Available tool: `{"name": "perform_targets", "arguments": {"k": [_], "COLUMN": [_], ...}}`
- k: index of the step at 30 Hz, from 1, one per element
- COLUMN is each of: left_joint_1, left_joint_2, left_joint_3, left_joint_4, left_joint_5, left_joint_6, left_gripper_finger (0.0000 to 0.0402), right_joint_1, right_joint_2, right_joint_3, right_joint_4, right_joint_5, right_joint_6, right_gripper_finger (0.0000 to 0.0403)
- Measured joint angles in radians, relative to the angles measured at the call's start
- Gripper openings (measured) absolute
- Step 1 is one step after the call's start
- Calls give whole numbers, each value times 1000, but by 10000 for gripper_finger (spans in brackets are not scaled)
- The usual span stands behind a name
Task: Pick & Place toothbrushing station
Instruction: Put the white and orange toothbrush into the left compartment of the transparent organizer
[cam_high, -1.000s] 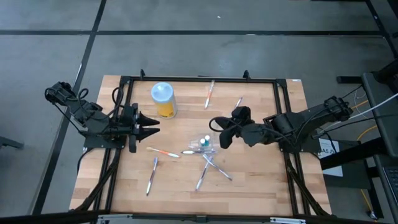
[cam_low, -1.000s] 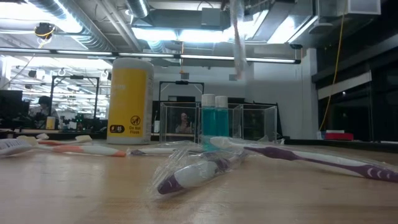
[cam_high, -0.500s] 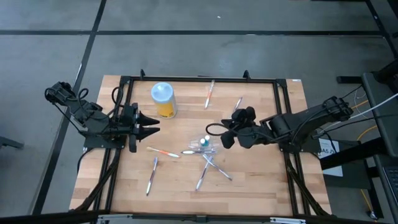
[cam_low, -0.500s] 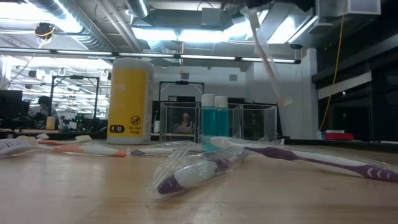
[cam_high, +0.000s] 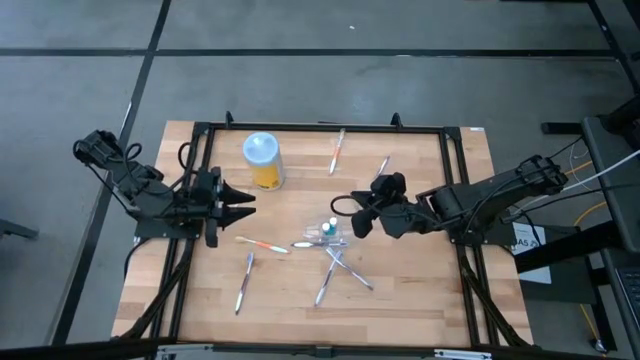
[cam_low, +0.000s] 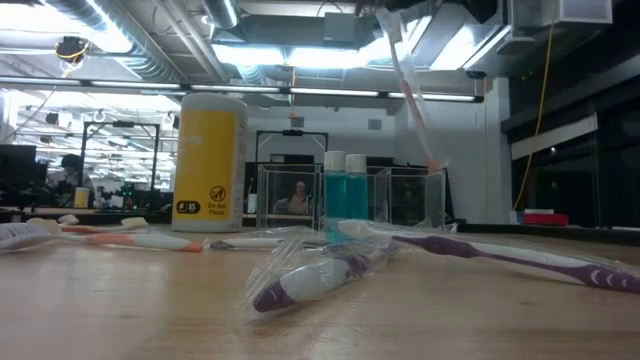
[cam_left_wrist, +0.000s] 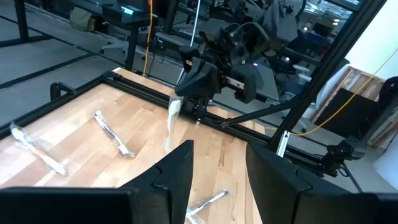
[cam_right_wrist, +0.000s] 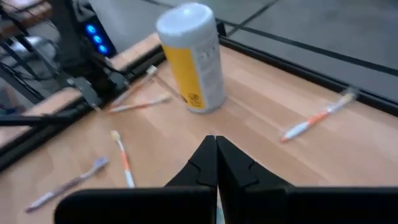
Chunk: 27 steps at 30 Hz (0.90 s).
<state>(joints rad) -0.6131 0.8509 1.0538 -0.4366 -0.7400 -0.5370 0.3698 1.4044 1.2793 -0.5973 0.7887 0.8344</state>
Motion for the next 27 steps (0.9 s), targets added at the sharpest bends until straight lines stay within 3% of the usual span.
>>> {"name": "perform_targets", "arguments": {"k": [10,27], "left_joint_1": [-58,-102], "left_joint_2": [0,0], "left_joint_3": [0,0], "left_joint_4": [0,-8], "left_joint_5": [-72,-134], "left_joint_6": [-2,-7], "left_gripper_finger": [143,143], "right_joint_1": [-14,-127], "right_joint_2": [0,122], "right_joint_3": [0,-1], "right_joint_4": [277,540], "right_joint_5": [-60,-379], "right_joint_6": [-163,-274], "right_gripper_finger": [0,0]}}
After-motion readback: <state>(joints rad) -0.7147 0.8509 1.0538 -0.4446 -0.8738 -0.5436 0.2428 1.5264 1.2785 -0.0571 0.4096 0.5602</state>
